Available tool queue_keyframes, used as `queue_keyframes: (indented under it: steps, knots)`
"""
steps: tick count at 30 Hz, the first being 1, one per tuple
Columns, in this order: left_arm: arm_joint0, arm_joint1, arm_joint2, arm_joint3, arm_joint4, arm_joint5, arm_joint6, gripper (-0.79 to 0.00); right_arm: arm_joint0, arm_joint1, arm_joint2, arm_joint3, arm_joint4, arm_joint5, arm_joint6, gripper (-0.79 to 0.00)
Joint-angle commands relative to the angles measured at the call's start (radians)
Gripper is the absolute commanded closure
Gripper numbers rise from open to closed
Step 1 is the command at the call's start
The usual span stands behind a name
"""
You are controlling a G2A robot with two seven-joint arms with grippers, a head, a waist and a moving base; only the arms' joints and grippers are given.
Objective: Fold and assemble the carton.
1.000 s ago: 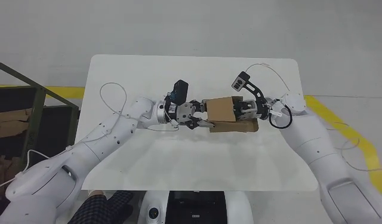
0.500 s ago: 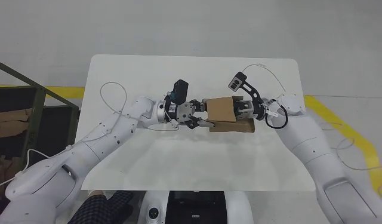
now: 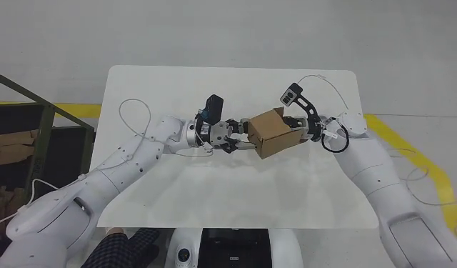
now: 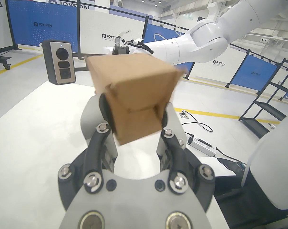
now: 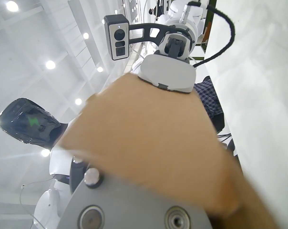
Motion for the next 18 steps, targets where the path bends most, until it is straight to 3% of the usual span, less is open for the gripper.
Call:
queue_keyframes:
  steps: [1,7,18]
  knots:
    - [0.004,0.002,-0.002,0.007,0.0,0.0,0.003,-0.369,-0.003,0.007,0.022,0.0,-0.006,0.002,0.003,0.0]
    - [0.014,0.01,-0.009,0.013,-0.005,0.0,0.012,-0.369,-0.029,0.024,0.062,-0.036,-0.039,0.025,0.004,0.0]
    - [0.013,0.013,-0.014,0.011,-0.019,0.0,0.011,-0.379,-0.065,0.009,0.049,-0.056,0.009,0.039,-0.008,0.0]
